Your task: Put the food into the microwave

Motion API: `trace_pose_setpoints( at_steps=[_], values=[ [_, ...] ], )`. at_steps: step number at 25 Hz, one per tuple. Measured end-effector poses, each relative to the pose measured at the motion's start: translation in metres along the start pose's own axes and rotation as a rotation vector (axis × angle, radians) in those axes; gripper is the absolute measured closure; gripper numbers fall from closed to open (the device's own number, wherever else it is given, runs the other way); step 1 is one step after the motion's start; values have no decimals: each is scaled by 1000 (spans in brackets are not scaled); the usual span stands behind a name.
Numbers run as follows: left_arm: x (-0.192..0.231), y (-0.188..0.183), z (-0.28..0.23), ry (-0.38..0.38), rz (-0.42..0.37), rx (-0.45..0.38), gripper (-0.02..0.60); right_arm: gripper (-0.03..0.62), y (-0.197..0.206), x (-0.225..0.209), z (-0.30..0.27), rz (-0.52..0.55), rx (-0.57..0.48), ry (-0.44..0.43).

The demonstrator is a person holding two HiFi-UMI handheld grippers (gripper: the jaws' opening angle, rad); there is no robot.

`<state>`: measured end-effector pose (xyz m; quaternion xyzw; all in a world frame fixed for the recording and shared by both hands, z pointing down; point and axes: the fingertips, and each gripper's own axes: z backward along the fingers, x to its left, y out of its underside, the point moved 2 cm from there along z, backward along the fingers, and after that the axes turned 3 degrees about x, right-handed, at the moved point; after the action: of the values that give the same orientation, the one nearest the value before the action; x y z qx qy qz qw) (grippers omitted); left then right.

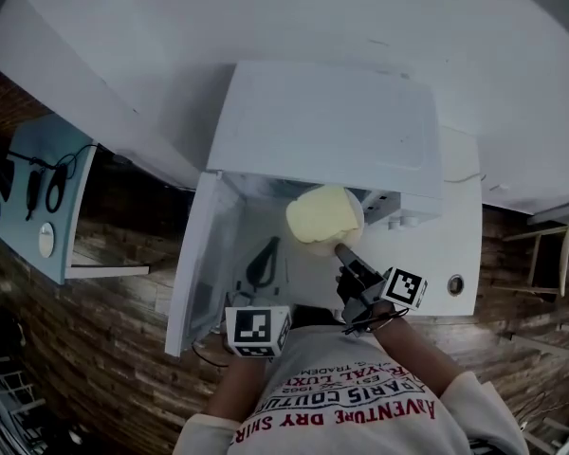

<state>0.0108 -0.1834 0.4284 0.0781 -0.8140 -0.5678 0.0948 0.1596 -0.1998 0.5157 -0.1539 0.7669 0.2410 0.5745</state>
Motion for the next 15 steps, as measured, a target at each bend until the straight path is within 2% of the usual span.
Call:
trace_pose_setpoints(
  at_steps=[2,10,15],
  values=[
    [8,3,-7,10,3,13,575,572,-4,-6,-11,0,-29,1],
    [23,16,-41,86,-10,66,575,572,-25,-28,-60,-116,-132,20],
    [30,17,-53,108,4,76,575,572,-40,-32,-89,-110,-186,-44]
  ],
)
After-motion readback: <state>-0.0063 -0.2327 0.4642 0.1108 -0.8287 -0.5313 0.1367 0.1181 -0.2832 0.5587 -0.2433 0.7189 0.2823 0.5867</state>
